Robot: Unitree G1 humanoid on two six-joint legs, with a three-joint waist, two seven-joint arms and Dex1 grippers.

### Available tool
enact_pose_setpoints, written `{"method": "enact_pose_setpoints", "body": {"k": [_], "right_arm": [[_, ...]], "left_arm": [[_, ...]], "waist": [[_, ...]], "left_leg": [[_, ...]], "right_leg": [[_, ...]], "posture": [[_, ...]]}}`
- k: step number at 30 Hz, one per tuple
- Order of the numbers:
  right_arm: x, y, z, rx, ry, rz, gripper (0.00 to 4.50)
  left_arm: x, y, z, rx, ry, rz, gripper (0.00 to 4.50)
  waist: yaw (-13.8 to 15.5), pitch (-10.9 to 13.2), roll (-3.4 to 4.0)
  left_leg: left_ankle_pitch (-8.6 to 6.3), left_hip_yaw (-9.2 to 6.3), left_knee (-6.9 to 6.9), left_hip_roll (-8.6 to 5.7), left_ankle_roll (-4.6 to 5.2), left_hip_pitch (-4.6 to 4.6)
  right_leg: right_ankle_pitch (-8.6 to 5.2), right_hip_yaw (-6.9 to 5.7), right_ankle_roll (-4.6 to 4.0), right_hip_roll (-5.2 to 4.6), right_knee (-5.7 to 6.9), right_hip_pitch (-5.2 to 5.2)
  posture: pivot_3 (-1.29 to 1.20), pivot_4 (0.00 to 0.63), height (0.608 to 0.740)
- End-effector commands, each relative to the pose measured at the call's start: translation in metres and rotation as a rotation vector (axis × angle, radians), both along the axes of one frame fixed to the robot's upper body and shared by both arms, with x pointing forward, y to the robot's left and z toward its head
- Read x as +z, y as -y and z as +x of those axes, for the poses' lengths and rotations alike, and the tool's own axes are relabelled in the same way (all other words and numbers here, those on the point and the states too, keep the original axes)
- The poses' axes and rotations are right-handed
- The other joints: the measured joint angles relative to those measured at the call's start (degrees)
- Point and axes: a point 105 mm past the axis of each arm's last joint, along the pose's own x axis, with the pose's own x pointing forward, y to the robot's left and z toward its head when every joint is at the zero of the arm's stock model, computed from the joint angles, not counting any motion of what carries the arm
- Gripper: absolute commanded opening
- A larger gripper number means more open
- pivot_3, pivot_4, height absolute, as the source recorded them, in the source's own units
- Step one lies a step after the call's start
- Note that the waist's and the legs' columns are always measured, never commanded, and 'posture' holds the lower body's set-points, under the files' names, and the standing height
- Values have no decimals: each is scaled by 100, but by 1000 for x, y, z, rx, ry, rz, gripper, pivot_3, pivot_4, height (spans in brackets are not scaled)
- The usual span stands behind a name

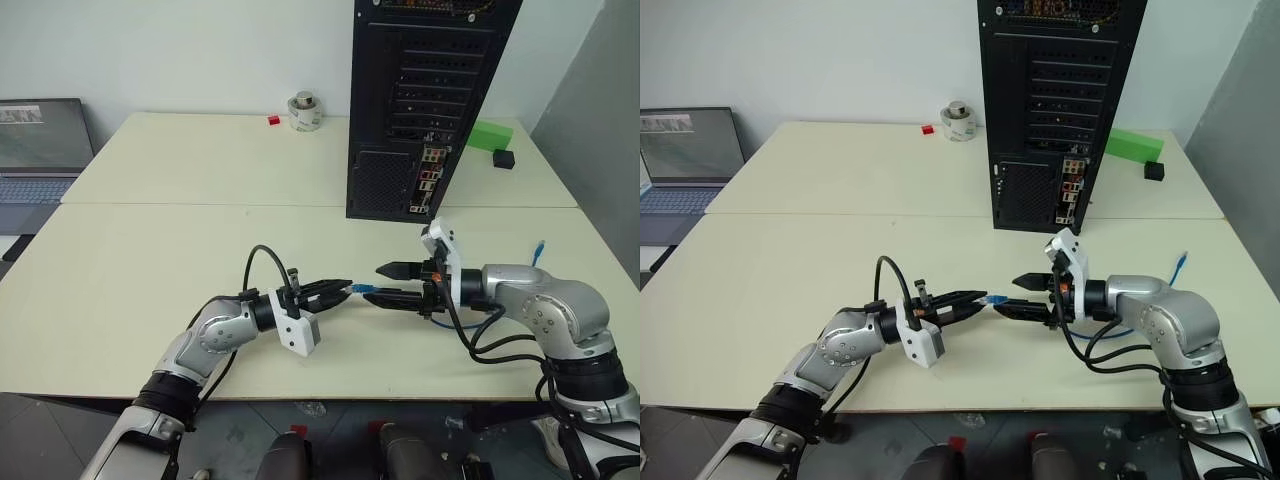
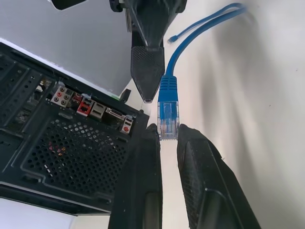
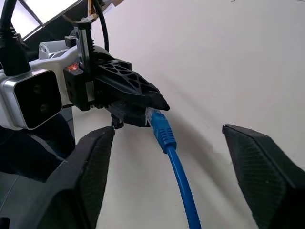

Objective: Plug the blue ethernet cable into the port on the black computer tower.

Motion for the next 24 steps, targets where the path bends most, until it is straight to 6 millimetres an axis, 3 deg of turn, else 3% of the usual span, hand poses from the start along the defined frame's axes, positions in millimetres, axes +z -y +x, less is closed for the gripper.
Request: {"method": "enact_pose_setpoints", "body": {"k": [1, 12, 24], "right_arm": [[8, -5, 0, 20, 29, 11, 2831], [5, -10, 1, 25, 17, 12, 93], [5, -9, 3, 37, -18, 29, 0]], "left_arm": [[9, 2, 0, -10, 43, -19, 236], [10, 5, -1, -18, 59, -19, 236], [12, 8, 0, -33, 56, -37, 236]], "waist": [[0, 0, 0], [-1, 0, 0], [-1, 0, 0]], "left_leg": [[0, 0, 0, 0, 0, 0], [0, 0, 0, 0, 0, 0], [0, -1, 0, 0, 0, 0]], "right_leg": [[0, 0, 0, 0, 0, 0], [0, -1, 0, 0, 0, 0], [0, -2, 0, 0, 0, 0]], "posture": [[0, 150, 740], [0, 150, 740], [0, 150, 740]]}}
